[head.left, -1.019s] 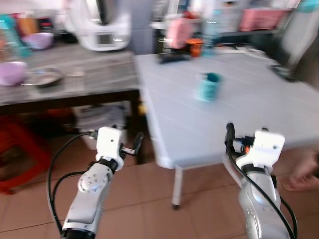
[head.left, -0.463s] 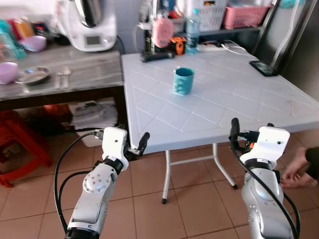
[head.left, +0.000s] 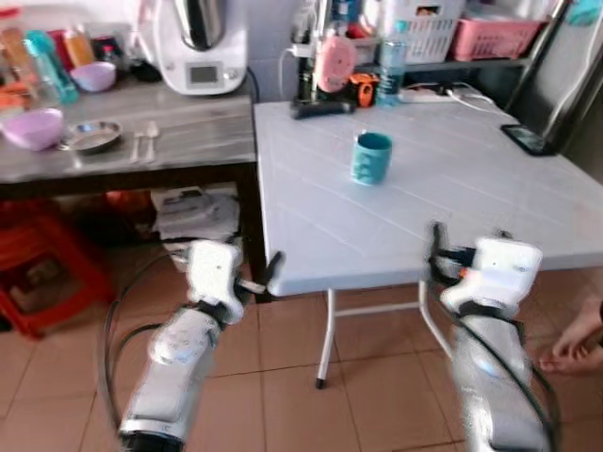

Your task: Setting the table

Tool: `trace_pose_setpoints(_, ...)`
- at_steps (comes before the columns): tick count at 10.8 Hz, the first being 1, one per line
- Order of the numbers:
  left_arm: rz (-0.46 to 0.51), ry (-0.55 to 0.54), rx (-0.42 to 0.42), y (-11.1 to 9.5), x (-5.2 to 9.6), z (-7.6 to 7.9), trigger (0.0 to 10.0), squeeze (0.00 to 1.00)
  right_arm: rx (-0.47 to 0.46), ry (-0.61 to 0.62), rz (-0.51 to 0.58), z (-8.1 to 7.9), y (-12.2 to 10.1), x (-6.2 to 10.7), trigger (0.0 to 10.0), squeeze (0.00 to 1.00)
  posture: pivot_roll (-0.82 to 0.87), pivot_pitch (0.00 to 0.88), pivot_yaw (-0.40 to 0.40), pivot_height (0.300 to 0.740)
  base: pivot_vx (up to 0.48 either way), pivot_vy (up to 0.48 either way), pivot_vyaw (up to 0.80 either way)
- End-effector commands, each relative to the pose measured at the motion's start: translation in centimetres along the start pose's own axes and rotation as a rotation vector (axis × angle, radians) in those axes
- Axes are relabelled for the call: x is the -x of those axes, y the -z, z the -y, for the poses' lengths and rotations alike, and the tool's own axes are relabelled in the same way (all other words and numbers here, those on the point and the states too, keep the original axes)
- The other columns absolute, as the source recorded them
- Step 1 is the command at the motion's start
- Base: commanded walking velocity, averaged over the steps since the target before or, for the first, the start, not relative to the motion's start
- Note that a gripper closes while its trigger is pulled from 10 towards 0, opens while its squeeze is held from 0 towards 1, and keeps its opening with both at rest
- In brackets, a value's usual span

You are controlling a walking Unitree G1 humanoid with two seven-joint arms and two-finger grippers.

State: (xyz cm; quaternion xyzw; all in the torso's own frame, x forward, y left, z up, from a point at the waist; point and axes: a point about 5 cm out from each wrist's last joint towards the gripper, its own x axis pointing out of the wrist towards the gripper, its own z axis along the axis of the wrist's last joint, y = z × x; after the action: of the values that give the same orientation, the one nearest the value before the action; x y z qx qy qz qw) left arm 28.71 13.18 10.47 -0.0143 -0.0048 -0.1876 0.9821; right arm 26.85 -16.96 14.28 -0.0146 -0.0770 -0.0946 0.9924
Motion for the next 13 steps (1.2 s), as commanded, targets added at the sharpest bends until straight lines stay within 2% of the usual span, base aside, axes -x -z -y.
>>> trace_pose_setpoints(1,0.015,0.033,0.001,-0.33,-0.36,0.71,10.0,0.0,0.012,0.015,-0.002,0.57,0.13,-0.11,10.0,0.0,0.06,0.002,0.03,0.74,0.341,0.0,0.0)
trace_pose_setpoints(6,0.01,0.047,0.005,-0.22,-0.41,0.94,10.0,0.0,0.014,0.007,0.003,0.33,0.08,-0.15,10.0,0.0,0.06,0.002,0.03,0.74,0.342,0.0,0.0)
trace_pose_setpoints(11,-0.003,0.049,-0.002,0.04,-0.43,1.1,10.0,0.0,0.026,0.0,0.004,0.26,0.14,-0.19,10.0,0.0,0.06,0.002,0.028,0.74,0.318,0.0,0.46)
trace_pose_setpoints(13,0.024,0.075,0.017,-0.2,-0.33,1.46,10.0,0.0,0.024,0.001,0.004,0.3,0.17,-0.2,10.0,0.0,0.06,0.002,0.027,0.74,0.0,0.0,0.23)
